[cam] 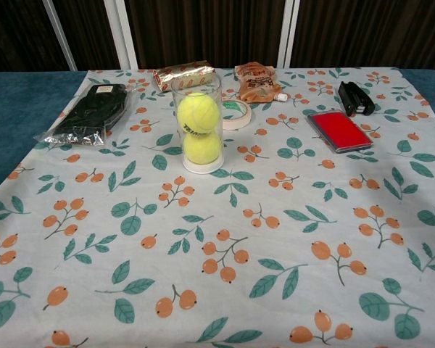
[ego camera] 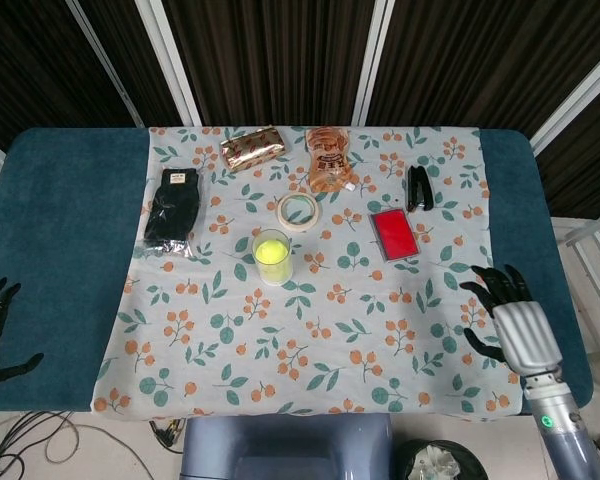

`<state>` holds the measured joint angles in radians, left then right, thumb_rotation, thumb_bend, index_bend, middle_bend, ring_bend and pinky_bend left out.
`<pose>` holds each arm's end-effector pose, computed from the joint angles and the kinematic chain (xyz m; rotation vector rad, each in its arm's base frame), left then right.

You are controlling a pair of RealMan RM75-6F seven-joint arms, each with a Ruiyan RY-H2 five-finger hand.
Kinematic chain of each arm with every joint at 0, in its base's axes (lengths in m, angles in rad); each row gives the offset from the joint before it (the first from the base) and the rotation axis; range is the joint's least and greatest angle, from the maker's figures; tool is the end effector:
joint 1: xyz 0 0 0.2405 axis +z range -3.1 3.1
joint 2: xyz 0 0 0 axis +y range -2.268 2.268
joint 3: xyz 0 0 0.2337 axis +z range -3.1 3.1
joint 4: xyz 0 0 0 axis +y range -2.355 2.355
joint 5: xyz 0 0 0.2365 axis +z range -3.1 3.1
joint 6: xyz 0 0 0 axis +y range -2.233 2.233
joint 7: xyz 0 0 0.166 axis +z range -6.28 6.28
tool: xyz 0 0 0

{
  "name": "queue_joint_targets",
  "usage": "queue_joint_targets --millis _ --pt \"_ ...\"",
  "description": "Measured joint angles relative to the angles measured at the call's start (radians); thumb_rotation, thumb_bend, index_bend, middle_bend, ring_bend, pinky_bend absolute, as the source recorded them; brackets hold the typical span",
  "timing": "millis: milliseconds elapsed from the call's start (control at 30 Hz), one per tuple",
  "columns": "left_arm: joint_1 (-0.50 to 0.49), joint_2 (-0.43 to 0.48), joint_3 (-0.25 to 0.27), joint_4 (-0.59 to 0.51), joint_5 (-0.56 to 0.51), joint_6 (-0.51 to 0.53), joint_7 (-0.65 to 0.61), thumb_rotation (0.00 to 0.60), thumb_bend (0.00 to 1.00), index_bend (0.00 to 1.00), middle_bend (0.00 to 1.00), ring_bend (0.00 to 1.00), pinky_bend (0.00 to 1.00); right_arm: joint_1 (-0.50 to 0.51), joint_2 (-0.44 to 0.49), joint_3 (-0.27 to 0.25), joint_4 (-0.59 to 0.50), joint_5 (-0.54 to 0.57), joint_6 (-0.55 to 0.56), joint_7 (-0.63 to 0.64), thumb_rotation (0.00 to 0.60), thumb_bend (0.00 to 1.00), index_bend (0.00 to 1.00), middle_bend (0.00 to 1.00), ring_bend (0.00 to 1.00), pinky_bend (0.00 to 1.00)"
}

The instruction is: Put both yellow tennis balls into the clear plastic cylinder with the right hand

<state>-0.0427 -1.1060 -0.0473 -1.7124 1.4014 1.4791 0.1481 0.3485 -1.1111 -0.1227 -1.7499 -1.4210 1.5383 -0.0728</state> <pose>-0.3039 0.1879 0.1226 -1.3164 -0.9369 -0.7710 -0.2443 -0.2304 0.1022 1.5283 -0.8961 0.9979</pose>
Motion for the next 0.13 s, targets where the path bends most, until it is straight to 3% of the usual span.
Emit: queue_joint_targets --millis 133 --pt "-0.002 -0.006 0.002 0.003 0.006 -0.001 0.002 0.6 0.01 0.09 0.01 0.0 0.0 -0.055 0.0 -0.015 0.057 -0.017 0.035 -0.001 0.6 0.36 0.25 0.13 0.12 0.0"
